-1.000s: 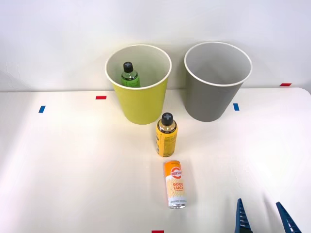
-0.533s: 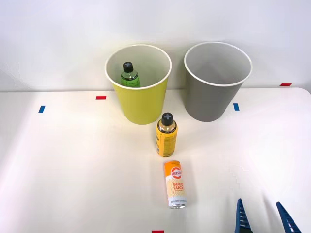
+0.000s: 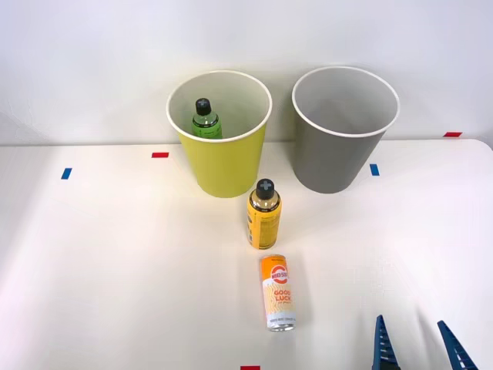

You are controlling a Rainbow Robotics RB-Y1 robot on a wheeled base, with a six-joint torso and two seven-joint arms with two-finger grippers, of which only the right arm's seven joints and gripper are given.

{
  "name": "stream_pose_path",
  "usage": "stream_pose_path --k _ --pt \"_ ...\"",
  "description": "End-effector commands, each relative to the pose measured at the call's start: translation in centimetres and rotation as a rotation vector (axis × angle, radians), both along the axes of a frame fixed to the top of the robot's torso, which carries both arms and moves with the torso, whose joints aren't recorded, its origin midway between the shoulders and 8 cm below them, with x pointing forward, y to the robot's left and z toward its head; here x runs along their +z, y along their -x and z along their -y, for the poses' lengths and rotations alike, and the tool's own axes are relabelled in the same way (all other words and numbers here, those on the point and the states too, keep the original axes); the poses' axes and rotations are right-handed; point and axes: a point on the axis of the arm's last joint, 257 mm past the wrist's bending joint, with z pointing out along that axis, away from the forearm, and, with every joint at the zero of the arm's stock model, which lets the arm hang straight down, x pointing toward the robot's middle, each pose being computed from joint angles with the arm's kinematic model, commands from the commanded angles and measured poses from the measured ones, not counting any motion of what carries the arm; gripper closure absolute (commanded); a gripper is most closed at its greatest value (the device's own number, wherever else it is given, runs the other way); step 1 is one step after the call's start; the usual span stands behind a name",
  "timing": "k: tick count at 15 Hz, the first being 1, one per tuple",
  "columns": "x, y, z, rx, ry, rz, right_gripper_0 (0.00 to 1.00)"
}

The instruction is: Put cans in the gray bin, plastic bottles in the light green bin

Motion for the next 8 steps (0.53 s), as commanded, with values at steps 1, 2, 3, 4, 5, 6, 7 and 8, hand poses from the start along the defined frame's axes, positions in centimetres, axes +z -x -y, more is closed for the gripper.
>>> stream_pose_path --k 1,2,3,4,5,6,7,8 --pt "0.0 0.0 0.0 0.0 0.0 0.0 0.0" --pt "0.0 0.0 0.0 0.0 0.0 0.0 0.0" --pt "0.0 0.0 0.0 0.0 0.0 0.0 0.0" --pt "0.0 0.0 0.0 0.0 0.0 0.0 0.0" --pt "0.0 0.0 0.0 0.0 0.0 0.0 0.0" --pt "0.0 0.0 0.0 0.0 0.0 0.0 0.0" --pt "0.0 0.0 0.0 0.0 0.0 0.0 0.0" --pt "0.0 0.0 0.0 0.0 0.0 0.0 0.0"
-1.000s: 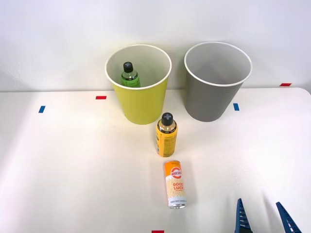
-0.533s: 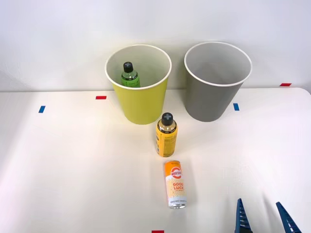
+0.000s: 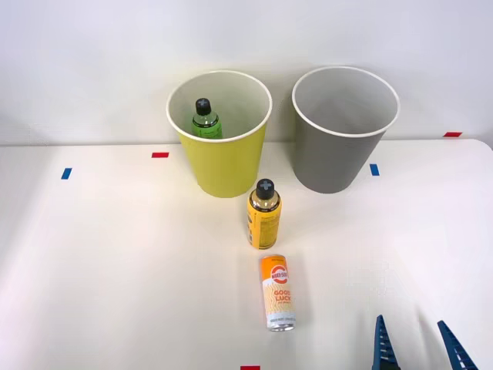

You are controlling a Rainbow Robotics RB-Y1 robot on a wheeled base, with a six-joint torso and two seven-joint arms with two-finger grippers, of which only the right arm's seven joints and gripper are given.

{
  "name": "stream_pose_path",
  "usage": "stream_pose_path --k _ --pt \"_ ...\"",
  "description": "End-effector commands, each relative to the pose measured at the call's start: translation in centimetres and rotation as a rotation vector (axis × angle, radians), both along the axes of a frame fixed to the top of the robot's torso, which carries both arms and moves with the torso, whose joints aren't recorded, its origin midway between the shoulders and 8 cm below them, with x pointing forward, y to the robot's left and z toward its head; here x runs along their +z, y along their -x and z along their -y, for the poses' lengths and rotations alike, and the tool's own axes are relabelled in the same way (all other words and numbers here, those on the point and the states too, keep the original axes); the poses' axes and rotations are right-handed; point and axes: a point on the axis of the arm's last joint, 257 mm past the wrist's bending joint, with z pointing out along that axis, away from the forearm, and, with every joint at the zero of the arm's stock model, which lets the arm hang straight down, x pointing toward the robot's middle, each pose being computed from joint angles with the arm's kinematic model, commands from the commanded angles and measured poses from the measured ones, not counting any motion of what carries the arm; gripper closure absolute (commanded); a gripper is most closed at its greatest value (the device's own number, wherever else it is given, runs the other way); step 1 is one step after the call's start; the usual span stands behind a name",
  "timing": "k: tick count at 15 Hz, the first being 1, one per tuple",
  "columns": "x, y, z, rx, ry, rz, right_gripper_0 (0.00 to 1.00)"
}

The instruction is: Put cans in the gray bin, plastic bottles in the light green bin

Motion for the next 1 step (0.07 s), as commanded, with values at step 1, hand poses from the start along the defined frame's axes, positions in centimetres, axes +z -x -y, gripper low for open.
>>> stream_pose_path --k 1 --pt "0.0 0.0 0.0 0.0 0.0 0.0 0.0"
